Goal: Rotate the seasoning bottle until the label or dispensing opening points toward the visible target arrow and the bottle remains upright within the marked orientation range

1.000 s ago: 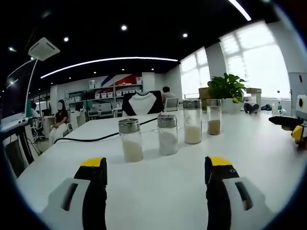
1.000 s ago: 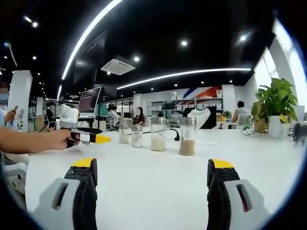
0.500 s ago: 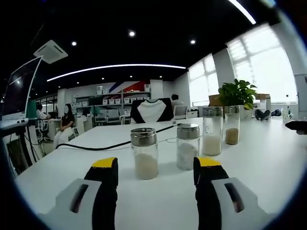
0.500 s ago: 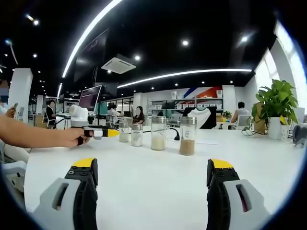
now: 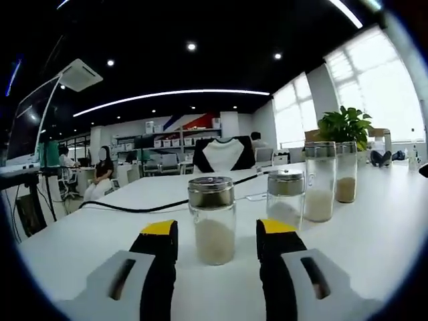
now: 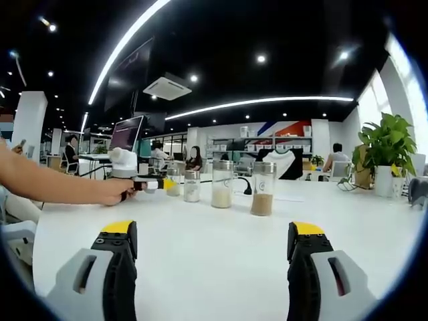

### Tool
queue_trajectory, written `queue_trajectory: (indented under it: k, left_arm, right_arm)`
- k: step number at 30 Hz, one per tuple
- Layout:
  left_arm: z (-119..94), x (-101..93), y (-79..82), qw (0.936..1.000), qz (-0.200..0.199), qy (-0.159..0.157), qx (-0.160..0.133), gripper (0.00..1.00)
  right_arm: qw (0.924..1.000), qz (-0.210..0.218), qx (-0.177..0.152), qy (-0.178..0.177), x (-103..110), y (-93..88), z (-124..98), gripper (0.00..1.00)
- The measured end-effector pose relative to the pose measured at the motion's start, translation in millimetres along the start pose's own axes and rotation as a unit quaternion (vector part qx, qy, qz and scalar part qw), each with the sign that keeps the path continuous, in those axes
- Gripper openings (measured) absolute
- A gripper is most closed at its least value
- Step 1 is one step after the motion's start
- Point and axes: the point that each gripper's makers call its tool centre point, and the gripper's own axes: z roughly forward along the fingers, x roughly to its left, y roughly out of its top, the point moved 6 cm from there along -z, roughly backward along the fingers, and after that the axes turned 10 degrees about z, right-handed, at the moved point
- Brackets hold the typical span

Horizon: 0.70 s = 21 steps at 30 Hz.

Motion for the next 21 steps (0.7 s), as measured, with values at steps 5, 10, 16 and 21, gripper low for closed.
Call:
queue_trajectory:
  k: [5,10,16,21]
  left_arm:
    - [7.0,-1.6,-3.3,0.9998,0.011,-0.007,0.012,0.48]
    - [12.2,-1.3,-2.4,0.9998,0.016,-0.006,0.006,0.47]
    - [16.9,-2.9,-5.6,0.9991,0.035,-0.004,0.023,0.4]
    - [18.6,-3.7,-5.1,0.9991,0.029,-0.002,0.029,0.36]
  right_arm:
    - [1.0,0.004,-0.003,0.0,-0.7,0.6,-0.6,0.94]
    - [0.9999,0.005,-0.008,0.007,1.9,1.6,-0.9,0.94]
    - [0.9999,0.005,-0.007,0.007,2.1,1.3,-1.0,0.94]
    - [0.9999,0.002,-0.006,0.012,4.1,1.0,-0.5,0.94]
